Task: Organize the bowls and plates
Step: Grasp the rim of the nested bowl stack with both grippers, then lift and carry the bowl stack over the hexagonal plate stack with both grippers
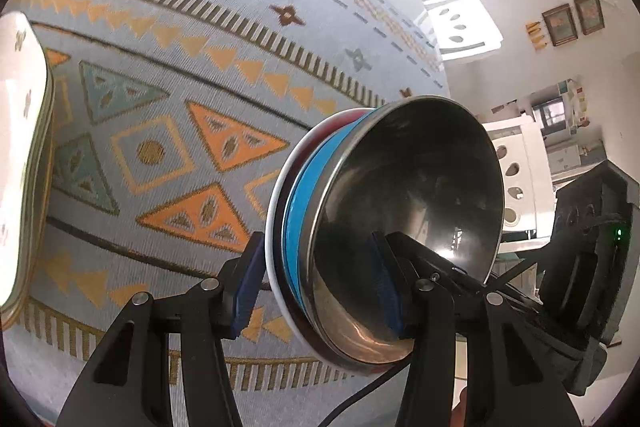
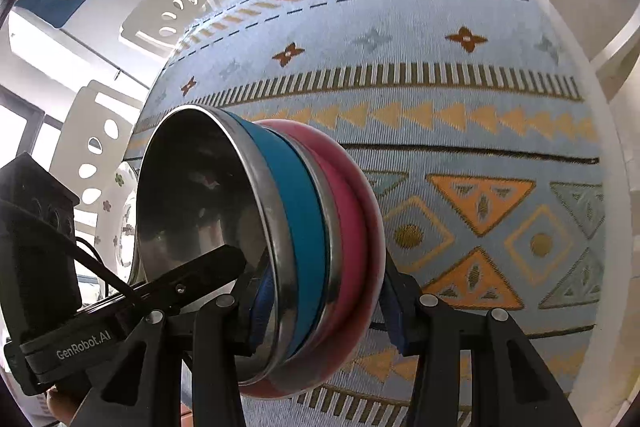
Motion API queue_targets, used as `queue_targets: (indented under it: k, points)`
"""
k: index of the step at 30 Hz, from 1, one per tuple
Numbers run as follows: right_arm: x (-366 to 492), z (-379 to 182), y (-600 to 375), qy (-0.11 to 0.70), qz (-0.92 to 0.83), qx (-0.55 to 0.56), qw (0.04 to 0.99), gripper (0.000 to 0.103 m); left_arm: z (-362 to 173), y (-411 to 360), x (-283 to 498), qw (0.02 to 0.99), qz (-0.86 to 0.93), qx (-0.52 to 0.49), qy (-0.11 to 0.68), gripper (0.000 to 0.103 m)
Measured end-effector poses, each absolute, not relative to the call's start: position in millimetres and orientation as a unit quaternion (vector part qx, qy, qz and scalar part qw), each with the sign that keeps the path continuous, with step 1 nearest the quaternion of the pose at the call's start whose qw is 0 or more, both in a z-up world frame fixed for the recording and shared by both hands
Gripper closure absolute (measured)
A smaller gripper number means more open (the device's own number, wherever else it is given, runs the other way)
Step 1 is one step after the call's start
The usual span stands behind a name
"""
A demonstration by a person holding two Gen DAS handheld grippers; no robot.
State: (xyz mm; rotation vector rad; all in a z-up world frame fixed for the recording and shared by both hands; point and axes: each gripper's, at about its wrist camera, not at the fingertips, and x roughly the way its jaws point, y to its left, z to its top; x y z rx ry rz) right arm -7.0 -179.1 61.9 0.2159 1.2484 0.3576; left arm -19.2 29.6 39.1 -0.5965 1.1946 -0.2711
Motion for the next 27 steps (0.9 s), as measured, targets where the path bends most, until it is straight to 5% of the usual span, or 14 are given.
queue_targets:
  k: [12,27]
  points:
    - [-6,123,-160,0.546,0.187,0.096,0.811,0.057,104,52,-30,0.814,-0.103,-0.291,0.493,0.056]
    - [-10,148,-5,0.544,0.275,0.055,0.791,0.057,156,193,-72,0.84,-0.003,-0.304,0.45,0.056]
